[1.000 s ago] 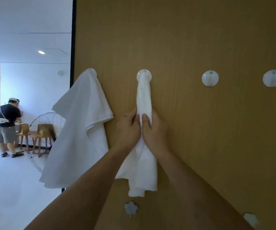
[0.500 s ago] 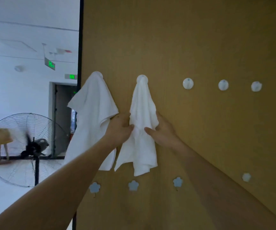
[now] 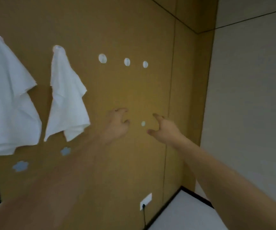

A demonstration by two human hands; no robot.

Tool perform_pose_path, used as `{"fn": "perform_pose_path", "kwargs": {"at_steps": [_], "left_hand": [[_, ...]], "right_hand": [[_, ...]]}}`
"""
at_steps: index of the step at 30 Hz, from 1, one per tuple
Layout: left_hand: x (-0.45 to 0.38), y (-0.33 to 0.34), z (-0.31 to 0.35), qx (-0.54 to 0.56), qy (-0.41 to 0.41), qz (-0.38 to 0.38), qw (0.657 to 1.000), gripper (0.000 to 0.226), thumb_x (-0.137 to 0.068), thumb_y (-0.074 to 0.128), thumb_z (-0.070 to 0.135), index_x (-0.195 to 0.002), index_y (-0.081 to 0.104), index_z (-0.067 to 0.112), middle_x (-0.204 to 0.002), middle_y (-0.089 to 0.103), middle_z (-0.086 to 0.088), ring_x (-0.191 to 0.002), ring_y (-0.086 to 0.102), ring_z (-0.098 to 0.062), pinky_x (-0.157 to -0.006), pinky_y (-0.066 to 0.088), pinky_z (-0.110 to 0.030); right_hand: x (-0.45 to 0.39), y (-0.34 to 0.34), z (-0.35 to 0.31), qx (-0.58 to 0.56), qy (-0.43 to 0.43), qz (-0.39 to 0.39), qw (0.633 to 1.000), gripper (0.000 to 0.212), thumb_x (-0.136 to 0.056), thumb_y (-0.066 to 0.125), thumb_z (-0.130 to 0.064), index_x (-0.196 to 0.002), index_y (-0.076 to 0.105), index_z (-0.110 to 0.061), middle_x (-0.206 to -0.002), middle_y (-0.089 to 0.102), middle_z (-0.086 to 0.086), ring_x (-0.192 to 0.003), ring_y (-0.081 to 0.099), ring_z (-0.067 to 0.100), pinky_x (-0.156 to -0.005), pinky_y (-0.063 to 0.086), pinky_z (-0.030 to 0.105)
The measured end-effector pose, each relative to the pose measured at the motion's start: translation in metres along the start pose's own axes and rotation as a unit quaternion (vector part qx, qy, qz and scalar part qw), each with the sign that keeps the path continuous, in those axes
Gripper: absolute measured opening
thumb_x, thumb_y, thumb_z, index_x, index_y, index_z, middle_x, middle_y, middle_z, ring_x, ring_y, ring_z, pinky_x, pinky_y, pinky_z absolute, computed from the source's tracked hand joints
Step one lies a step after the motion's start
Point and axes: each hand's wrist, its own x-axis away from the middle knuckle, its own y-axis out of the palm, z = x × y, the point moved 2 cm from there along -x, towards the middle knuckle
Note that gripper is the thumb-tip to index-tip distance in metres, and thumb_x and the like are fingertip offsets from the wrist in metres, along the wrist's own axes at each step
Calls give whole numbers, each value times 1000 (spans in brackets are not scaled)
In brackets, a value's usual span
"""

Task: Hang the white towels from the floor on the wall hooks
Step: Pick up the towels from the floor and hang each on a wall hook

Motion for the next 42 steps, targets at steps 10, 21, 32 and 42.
{"fn": "perform_pose_path", "kwargs": {"at_steps": [10, 21, 32, 42], "left_hand": [[105, 184, 322, 118, 189, -180, 958, 53, -92, 63, 35, -142, 48, 23, -144, 45, -6, -135, 40, -28, -108, 33, -33], [353, 335, 677, 199, 355, -365, 837, 58, -91, 61, 40, -144, 42, 28, -148, 42, -2, -136, 39, -24, -112, 36, -42], [609, 436, 885, 195, 528, -535, 630, 57, -94, 56, 41, -147, 36, 31, -152, 35, 0, -138, 36, -22, -109, 38, -40], [774, 531, 1057, 189, 574, -643, 470, 57, -93, 58, 41, -146, 41, 28, -151, 37, -2, -133, 42, -23, -107, 39, -36]], "right_hand": [[241, -175, 239, 133, 214, 53, 966, 85, -86, 66, -44, -156, 21, -24, -154, 37, 10, -139, 34, 33, -111, 36, 46], [601, -336, 440, 142, 480, 94, 861, 86, -84, 69, -41, -154, 23, -24, -151, 39, 9, -137, 37, 31, -109, 39, 48], [899, -373, 523, 87, 714, 137, 681, 83, -85, 67, -43, -153, 24, -25, -150, 39, 8, -134, 41, 30, -106, 42, 47], [1078, -411, 612, 26, 834, 180, 521, 80, -84, 68, -41, -151, 31, -21, -147, 43, 7, -132, 45, 25, -102, 45, 38]]}}
